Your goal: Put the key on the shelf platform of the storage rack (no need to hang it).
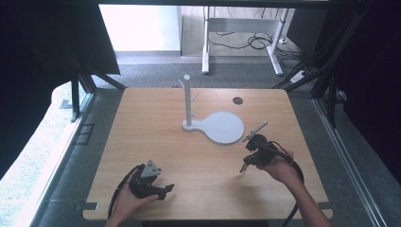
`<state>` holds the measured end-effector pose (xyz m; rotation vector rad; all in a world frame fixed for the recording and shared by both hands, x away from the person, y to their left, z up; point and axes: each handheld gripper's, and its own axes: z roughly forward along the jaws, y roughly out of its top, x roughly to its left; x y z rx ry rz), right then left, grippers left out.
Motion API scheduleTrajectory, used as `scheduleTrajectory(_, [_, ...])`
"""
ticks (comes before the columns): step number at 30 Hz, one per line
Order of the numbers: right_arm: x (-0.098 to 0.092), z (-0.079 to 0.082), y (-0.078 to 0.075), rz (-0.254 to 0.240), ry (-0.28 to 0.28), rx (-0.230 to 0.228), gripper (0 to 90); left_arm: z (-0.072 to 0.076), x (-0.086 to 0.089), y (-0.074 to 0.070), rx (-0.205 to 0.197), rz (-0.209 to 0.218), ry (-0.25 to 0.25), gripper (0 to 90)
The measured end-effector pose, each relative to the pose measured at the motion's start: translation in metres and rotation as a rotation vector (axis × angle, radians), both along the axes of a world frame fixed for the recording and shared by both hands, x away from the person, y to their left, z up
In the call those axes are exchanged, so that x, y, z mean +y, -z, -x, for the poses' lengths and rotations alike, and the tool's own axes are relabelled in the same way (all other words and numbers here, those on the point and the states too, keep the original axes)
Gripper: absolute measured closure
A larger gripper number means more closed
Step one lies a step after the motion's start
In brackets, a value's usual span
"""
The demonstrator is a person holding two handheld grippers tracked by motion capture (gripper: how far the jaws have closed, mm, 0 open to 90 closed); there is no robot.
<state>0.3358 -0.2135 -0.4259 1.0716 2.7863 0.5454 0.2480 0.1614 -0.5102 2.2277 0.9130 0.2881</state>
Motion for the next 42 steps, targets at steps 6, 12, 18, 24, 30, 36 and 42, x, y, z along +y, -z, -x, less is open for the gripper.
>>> scheduleTrajectory(6, [0.001,-0.007,-0.006,0.005,-0.005,0.001,90.0,0.000,0.001,0.000,-0.002,0.005,-0.005,23.0])
scheduleTrajectory(12, [0.004,-0.017,-0.012,0.012,-0.002,0.004,90.0,0.000,0.002,0.000,-0.001,0.006,-0.008,22.9])
scheduleTrajectory(18, [0.004,-0.026,-0.016,-0.006,0.002,0.002,90.0,-0.001,0.003,0.000,0.000,0.008,-0.012,22.8])
scheduleTrajectory(24, [0.007,-0.036,-0.023,-0.012,0.002,-0.004,90.0,-0.001,0.003,0.000,0.000,0.010,-0.015,22.8])
scheduleTrajectory(30, [0.010,-0.047,-0.028,-0.012,0.010,-0.002,90.0,-0.001,0.005,-0.001,-0.002,0.010,-0.018,22.9])
scheduleTrajectory(36, [0.015,-0.057,-0.035,-0.018,0.013,-0.013,90.0,-0.001,0.006,-0.001,-0.004,0.011,-0.019,22.9])
scheduleTrajectory(42, [0.018,-0.064,-0.038,-0.025,0.020,-0.014,89.9,-0.002,0.006,-0.001,-0.002,0.011,-0.022,22.9])
